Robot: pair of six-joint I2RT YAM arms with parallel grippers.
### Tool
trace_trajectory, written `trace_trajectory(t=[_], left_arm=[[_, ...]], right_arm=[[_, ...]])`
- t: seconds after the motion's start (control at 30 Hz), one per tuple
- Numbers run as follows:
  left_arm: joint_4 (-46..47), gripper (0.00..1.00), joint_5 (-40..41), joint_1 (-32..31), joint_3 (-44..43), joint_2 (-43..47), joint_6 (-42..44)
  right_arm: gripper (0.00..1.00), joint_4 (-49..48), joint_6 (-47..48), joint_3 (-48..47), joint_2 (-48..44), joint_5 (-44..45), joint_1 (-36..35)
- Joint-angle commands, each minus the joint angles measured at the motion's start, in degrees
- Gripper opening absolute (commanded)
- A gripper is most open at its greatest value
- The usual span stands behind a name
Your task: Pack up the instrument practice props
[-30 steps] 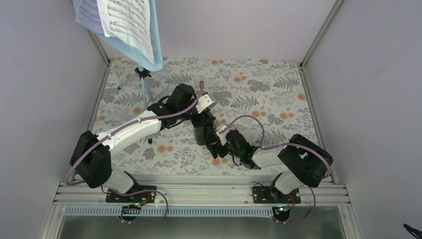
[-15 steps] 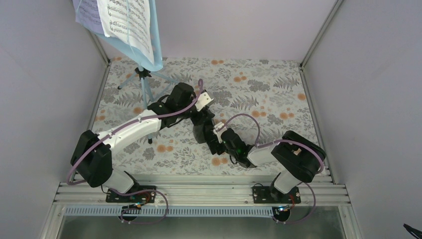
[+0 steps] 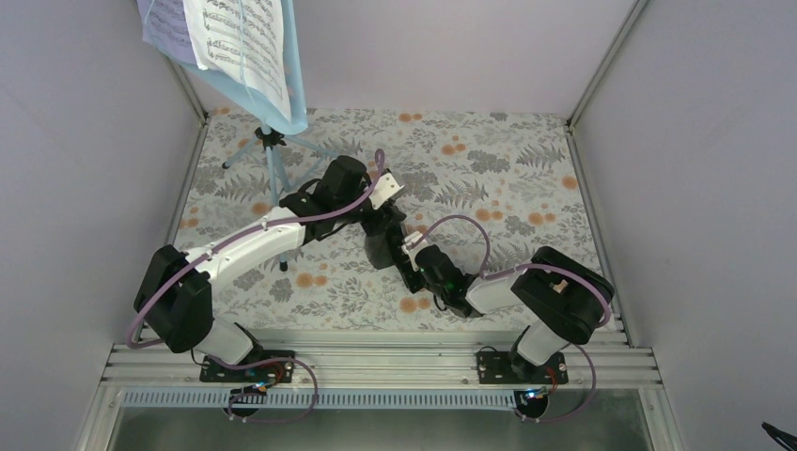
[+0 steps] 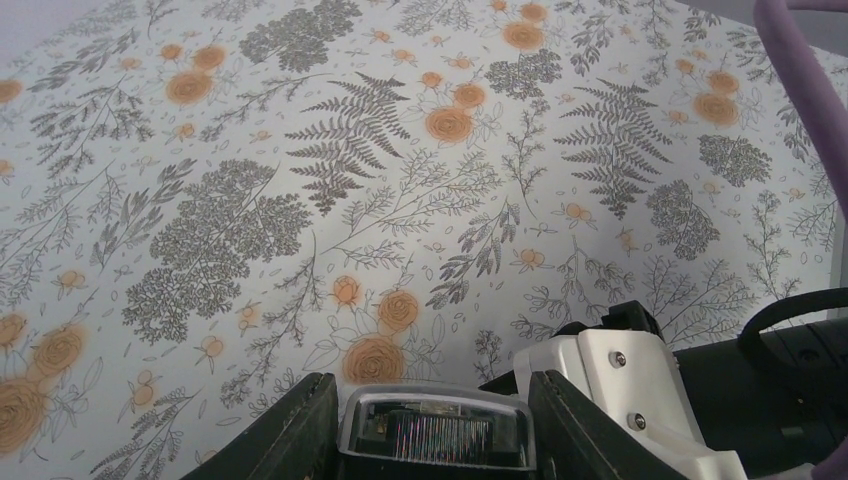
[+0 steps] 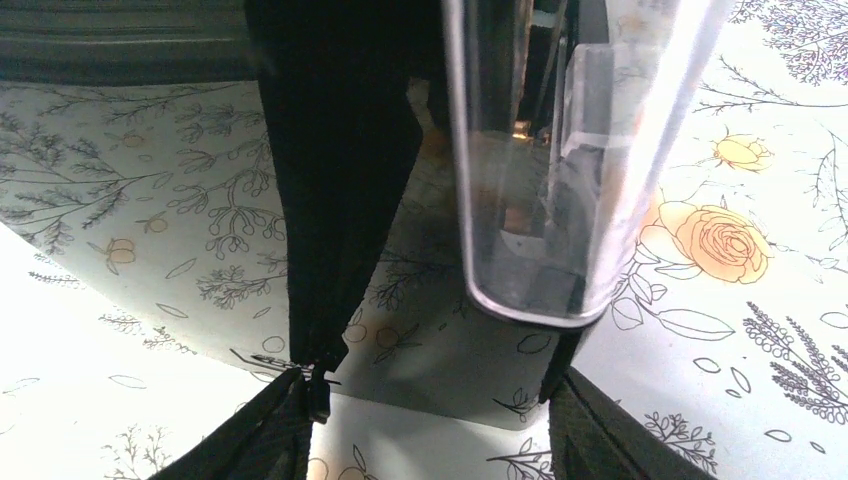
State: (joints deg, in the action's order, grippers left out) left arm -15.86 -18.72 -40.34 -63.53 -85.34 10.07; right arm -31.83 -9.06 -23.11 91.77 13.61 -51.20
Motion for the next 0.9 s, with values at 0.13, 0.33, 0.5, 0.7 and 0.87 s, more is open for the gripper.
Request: trace_trajectory(t=[0.13, 0.33, 0.5, 0.7, 0.87], left_arm=[[-7.6, 0.28, -3.0, -1.5, 1.3, -2.4, 0.8], [-4.9, 0.69, 0.3, -1.5, 2.9, 2.9, 0.2], [-1.0, 0.89, 5.0, -1.4, 5.1, 10.0, -0.3], [3.4, 0.96, 13.2, 0.0, 7.5, 18.5, -2.5], [4.8, 1.0, 23.8, 2.7, 8.6, 23.1, -4.4]], right_arm=[[0.53, -2.3, 0.5, 2.4, -2.9, 2.3, 0.4], [0.9, -4.1, -0.7, 7.2, -14.6, -1.4, 0.5], [1.0, -4.5, -4.6, 13.0, -28.6, -2.3, 5.1], [0.93, 7.8, -10.6, 6.8, -26.4, -6.0, 15.4], [0.73, 10.9, -12.2, 0.0, -12.6, -10.4, 20.0]])
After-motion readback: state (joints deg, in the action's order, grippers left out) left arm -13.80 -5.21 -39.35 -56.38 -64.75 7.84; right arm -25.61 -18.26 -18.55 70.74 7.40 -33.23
